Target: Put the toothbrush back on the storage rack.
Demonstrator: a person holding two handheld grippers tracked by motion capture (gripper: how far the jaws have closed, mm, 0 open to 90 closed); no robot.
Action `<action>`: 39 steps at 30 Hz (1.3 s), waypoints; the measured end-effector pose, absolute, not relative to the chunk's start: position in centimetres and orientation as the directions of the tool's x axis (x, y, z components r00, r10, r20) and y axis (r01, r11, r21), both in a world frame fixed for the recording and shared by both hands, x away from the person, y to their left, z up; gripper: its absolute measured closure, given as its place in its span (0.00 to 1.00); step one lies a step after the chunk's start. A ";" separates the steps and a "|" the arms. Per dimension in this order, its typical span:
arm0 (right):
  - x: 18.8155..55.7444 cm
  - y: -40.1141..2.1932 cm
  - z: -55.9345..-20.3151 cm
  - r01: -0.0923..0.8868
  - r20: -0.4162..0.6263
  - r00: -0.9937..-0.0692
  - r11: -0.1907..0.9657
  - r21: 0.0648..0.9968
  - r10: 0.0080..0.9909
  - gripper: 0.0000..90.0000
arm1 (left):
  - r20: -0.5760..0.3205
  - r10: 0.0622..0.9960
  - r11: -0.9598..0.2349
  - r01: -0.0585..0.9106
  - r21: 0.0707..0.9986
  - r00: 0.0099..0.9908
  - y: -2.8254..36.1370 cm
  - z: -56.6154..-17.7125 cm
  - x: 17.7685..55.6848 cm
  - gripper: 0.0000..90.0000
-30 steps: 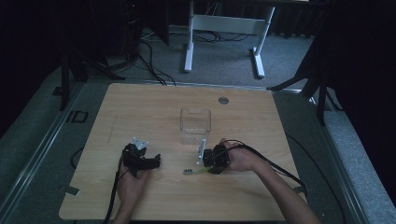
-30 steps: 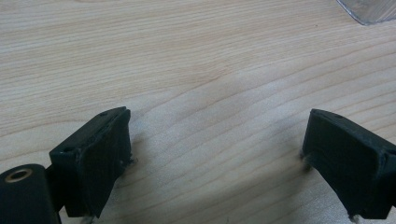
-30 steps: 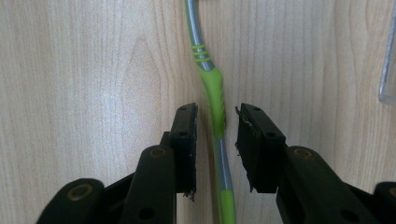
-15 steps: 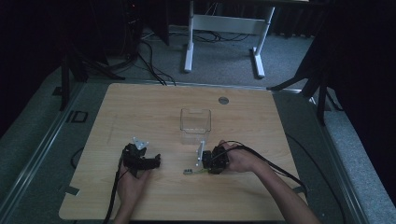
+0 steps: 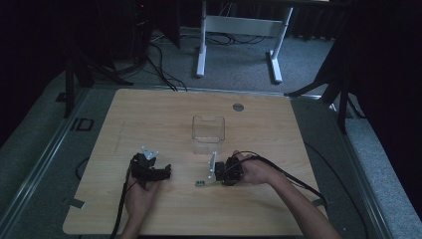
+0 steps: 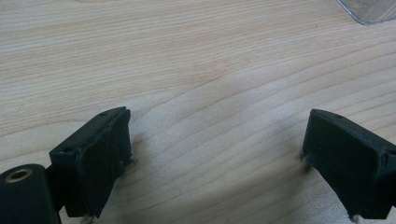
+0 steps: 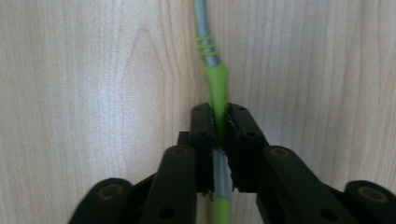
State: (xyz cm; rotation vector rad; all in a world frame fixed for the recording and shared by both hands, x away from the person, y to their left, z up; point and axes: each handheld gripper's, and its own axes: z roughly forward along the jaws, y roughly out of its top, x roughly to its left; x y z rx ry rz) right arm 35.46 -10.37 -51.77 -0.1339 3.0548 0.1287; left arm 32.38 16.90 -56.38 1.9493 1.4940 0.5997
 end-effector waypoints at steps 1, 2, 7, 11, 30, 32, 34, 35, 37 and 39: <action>35.5 -10.4 -51.8 -0.093 -0.081 -0.993 0.992 0.081 -0.086 0.91 | -0.007 0.965 -0.184 0.692 0.698 0.263 16.9 -56.4 32.4 0.09; 35.4 -10.4 -51.8 -0.088 -0.076 -0.994 0.993 0.082 -0.082 0.91 | -0.007 0.965 -0.184 0.692 0.698 0.263 16.9 -56.4 32.4 0.09; 35.5 -10.4 -51.8 -0.090 -0.072 -0.994 0.992 0.088 -0.084 0.92 | -0.007 0.965 -0.184 0.692 0.698 0.263 16.9 -56.4 32.4 0.09; 35.4 -10.4 -51.6 -0.089 -0.072 -0.994 0.991 0.102 -0.082 0.92 | -0.008 0.965 -0.182 0.692 0.699 0.263 16.9 -56.4 32.4 0.09; 35.8 -11.1 -49.4 -0.036 -0.081 -0.997 0.977 0.210 -0.019 0.92 | -0.008 0.965 -0.182 0.691 0.699 0.263 16.9 -56.4 32.4 0.09; 35.9 -11.2 -49.2 -0.032 -0.084 -0.996 0.974 0.224 -0.013 0.92 | -0.008 0.965 -0.182 0.691 0.699 0.263 16.9 -56.4 32.4 0.09; 35.9 -11.3 -49.0 -0.025 -0.088 -0.996 0.972 0.234 -0.005 0.92 | -0.008 0.965 -0.182 0.691 0.699 0.263 16.9 -56.4 32.4 0.09; 36.0 -11.3 -48.9 -0.021 -0.091 -0.996 0.971 0.239 0.001 0.92 | -0.008 0.965 -0.183 0.691 0.699 0.263 16.9 -56.4 32.4 0.09; 36.1 -11.4 -48.7 -0.013 -0.095 -0.995 0.969 0.249 0.011 0.92 | -0.008 0.965 -0.182 0.692 0.699 0.263 16.9 -56.4 32.4 0.09; 36.2 -11.5 -48.6 -0.001 -0.096 -0.995 0.967 0.257 0.024 0.92 | -0.007 0.965 -0.183 0.692 0.698 0.263 16.9 -56.4 32.4 0.09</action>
